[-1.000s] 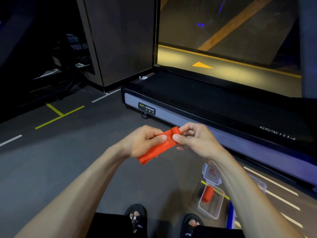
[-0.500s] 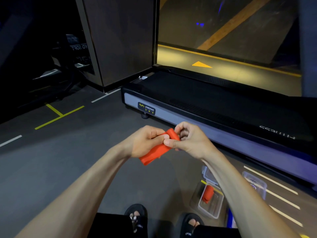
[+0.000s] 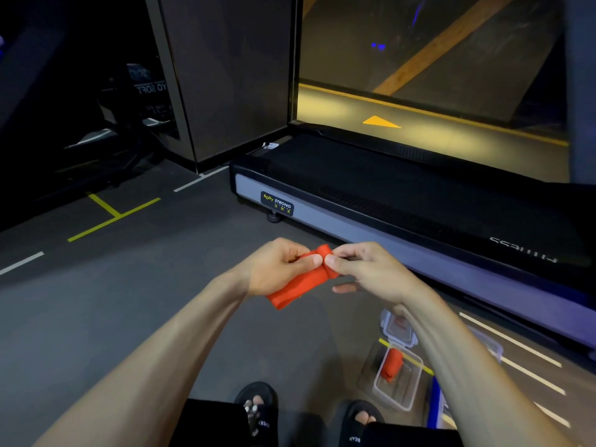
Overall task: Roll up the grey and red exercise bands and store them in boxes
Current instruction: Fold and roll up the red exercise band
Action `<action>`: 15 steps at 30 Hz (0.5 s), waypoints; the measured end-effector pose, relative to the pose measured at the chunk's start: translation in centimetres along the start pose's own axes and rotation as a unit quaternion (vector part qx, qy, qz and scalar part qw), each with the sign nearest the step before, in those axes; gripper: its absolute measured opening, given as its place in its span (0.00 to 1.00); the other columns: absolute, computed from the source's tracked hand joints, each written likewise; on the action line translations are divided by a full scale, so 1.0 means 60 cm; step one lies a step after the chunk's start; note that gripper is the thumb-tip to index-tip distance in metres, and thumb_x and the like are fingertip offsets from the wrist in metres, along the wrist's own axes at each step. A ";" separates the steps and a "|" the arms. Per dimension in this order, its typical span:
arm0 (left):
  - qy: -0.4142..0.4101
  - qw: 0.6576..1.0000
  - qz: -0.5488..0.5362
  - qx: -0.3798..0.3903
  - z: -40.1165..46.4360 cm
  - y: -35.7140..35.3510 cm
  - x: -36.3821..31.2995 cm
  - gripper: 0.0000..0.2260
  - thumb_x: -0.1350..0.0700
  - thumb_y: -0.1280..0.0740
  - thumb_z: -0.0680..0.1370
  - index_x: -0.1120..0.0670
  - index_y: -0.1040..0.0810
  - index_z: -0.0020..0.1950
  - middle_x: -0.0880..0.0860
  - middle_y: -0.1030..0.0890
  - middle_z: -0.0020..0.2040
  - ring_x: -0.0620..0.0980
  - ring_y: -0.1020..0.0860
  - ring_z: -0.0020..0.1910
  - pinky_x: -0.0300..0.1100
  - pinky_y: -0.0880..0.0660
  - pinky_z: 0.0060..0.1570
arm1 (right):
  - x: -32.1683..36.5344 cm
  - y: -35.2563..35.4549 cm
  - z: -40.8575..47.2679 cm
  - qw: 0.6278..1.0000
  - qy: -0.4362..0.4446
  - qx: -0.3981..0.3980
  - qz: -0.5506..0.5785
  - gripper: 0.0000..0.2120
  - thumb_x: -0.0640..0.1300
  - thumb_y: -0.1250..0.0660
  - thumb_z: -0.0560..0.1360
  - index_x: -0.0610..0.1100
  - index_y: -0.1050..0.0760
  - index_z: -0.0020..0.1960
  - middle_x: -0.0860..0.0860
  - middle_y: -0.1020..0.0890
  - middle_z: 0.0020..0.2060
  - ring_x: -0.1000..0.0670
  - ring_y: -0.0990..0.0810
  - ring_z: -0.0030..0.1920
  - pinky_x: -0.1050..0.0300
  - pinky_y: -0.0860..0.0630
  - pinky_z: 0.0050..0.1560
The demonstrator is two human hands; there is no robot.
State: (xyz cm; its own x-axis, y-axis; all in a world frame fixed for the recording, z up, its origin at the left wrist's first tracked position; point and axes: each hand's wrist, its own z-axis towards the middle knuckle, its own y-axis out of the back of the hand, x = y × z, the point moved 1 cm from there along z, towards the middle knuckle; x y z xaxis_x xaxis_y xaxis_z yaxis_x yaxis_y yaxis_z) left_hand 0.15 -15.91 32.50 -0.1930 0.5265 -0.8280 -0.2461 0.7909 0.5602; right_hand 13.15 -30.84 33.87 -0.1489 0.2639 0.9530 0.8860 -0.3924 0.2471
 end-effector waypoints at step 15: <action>-0.034 0.999 -0.004 0.003 0.001 0.004 0.000 0.18 0.53 0.38 0.85 0.64 0.26 0.40 0.49 0.31 0.30 0.44 0.36 0.28 0.37 0.37 0.27 | 0.001 -0.014 0.007 0.997 0.001 -0.069 0.019 0.15 0.39 0.21 0.71 0.39 0.27 0.46 0.50 0.17 0.33 0.51 0.16 0.37 0.50 0.16 0.46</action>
State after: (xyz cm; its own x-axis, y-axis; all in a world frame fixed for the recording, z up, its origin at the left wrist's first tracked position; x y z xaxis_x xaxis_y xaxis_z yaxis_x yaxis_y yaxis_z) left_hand 0.14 -15.74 32.61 -0.1249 0.5395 -0.8327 -0.2421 0.7973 0.5529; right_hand 12.57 -30.13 33.64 -0.1187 0.2445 0.9624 0.8221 -0.5194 0.2333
